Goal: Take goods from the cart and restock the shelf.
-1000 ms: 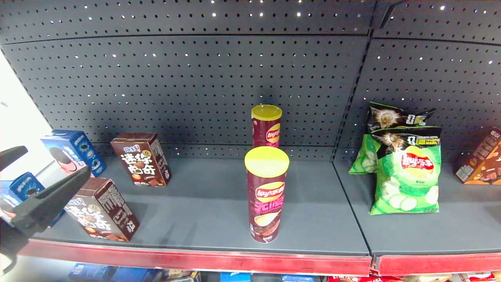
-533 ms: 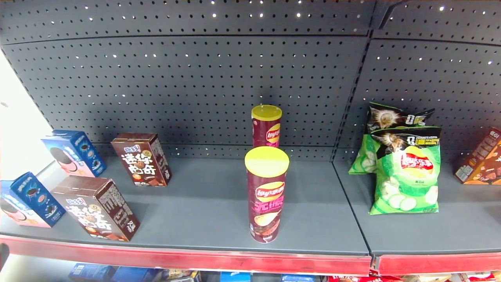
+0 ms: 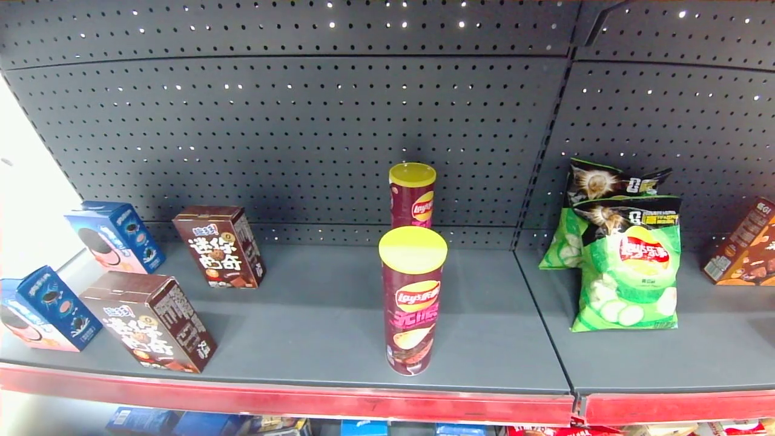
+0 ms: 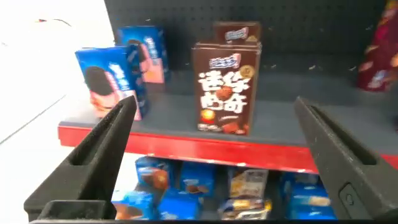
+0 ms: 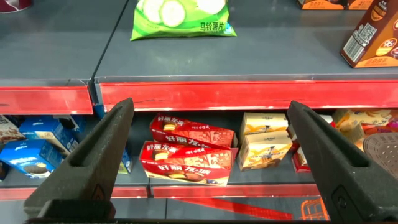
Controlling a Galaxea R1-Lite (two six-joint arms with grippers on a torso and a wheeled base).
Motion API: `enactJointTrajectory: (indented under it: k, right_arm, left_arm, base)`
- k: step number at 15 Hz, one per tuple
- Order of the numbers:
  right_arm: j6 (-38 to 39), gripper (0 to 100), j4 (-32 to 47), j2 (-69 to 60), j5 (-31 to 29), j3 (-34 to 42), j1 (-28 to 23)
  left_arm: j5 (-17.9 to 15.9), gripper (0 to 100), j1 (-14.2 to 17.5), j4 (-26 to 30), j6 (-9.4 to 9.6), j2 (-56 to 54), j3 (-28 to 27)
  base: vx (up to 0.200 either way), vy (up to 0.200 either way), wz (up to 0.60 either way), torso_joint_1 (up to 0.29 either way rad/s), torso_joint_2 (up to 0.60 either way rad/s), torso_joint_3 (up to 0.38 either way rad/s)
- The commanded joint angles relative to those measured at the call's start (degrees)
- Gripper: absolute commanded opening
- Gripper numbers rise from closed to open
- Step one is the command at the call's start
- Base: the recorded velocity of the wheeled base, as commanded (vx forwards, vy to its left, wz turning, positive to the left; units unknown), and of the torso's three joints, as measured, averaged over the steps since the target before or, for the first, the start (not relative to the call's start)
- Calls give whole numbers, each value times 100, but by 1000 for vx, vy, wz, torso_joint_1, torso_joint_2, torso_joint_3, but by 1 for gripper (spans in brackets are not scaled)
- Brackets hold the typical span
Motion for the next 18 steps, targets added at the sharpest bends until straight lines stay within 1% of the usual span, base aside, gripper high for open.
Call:
enactJointTrajectory:
  k: [1, 2, 3, 5, 6, 8, 9, 10, 11, 14, 15, 17, 18]
  right_arm:
    - [-1, 100, 0, 8, -1, 0, 2]
    - [-1, 100, 0, 8, -1, 0, 2]
    - [-1, 100, 0, 8, -1, 0, 2]
    - [-1, 100, 0, 8, -1, 0, 2]
    - [-1, 100, 0, 8, -1, 0, 2]
    - [-1, 100, 0, 8, -1, 0, 2]
    - [-1, 100, 0, 8, -1, 0, 2]
    - [-1, 100, 0, 8, -1, 0, 2]
    - [-1, 100, 0, 8, -1, 0, 2]
    - [-1, 100, 0, 8, -1, 0, 2]
    - [-1, 100, 0, 8, -1, 0, 2]
    - [-1, 100, 0, 8, -1, 0, 2]
    - [-1, 100, 0, 8, -1, 0, 2]
  left_arm:
    - [-157, 100, 9, -106, -103, -104, 291]
    - [-166, 100, 9, 8, -86, -104, 291]
    - [-157, 100, 9, 236, -42, -104, 291]
    - [-131, 100, 9, 491, -33, -104, 291]
    - [-113, 100, 9, 746, -33, -104, 291]
    - [-166, 100, 9, 1036, -42, -104, 291]
    - [-175, 100, 9, 1036, -60, -104, 291]
    - [-359, 100, 9, 1036, -77, -104, 291]
    - [-430, 100, 0, 1036, -86, -104, 291]
    - [-412, 100, 9, 1036, -86, -104, 291]
    - [-421, 100, 9, 1036, -121, -104, 291]
    - [-632, 100, 0, 1036, -77, -104, 291]
    - [-632, 100, 0, 1036, -77, -104, 291]
  base:
    - [0, 0, 0, 0, 0, 0]
    - [0, 0, 0, 0, 0, 0]
    - [0, 0, 0, 0, 0, 0]
    - [0, 0, 0, 0, 0, 0]
    - [0, 0, 0, 0, 0, 0]
    - [0, 0, 0, 0, 0, 0]
    - [0, 0, 0, 0, 0, 0]
    - [0, 0, 0, 0, 0, 0]
    - [0, 0, 0, 0, 0, 0]
    - [0, 0, 0, 0, 0, 0]
    - [0, 0, 0, 0, 0, 0]
    - [0, 0, 0, 0, 0, 0]
    - [0, 0, 0, 0, 0, 0]
